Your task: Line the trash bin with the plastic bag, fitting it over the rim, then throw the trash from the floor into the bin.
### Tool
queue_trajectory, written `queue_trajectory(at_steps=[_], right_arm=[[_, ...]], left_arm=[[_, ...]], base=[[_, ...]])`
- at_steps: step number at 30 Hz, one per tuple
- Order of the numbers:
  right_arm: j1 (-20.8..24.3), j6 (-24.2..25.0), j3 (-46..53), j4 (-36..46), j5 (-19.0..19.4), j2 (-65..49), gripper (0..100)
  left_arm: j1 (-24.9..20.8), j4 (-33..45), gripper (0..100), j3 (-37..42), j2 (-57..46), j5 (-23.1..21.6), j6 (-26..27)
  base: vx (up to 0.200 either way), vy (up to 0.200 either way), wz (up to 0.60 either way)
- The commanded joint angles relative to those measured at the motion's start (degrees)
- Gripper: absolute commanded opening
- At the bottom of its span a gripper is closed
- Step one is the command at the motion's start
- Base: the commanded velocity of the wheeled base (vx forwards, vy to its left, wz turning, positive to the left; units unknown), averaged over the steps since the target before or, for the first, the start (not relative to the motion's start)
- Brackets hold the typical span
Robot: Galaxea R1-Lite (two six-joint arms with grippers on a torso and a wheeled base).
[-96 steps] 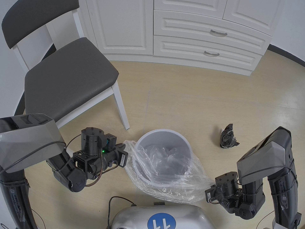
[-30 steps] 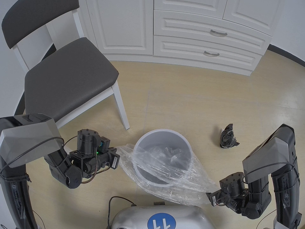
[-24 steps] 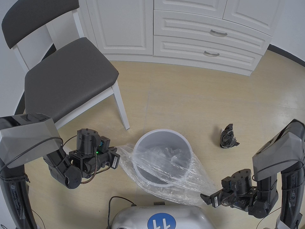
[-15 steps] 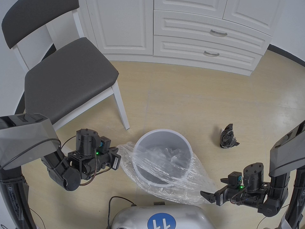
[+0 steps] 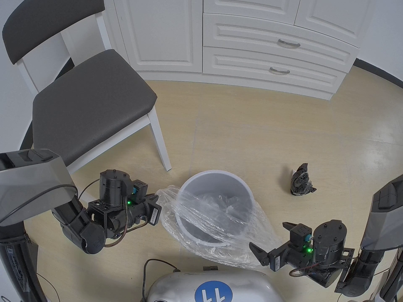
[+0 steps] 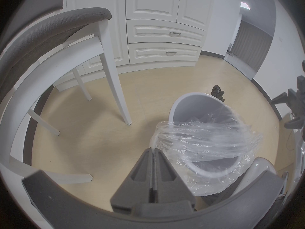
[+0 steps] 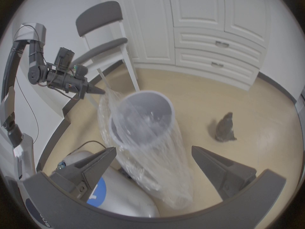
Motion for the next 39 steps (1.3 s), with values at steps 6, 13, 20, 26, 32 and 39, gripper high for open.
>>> queue_trajectory(at_steps=[6,13,20,26,32,39], right_arm=[[2.8,-12.7,-16.3,11.9,-1.4,-4.1,100],[6.1,-12.4,-38.2,45.1,-5.7,-6.5,100],[9.6,-12.5,-49.7,58.6,-8.4,-2.4,100],[12.2,-12.8,-51.9,62.0,-8.6,-1.0,100],[12.4,-12.9,-52.0,65.4,-8.6,0.4,100],[11.0,-13.6,-52.6,65.7,-8.7,4.6,100]], left_arm=[[0.2,-2.3,0,0.3,0.6,-1.1,-0.2],[0.3,-4.6,0,1.1,0.7,-1.8,-0.2],[-0.6,-6.0,0,3.7,1.3,-5.1,-0.2],[0.2,-6.2,100,4.3,1.1,-5.8,0.1],[2.0,-6.2,100,7.1,-2.1,-10.9,1.2],[4.1,-5.6,100,12.0,-9.9,-18.8,5.8]], base=[[0.000,0.000,0.00],[0.000,0.000,0.00],[0.000,0.000,0.00],[0.000,0.000,0.00],[0.000,0.000,0.00],[0.000,0.000,0.00]])
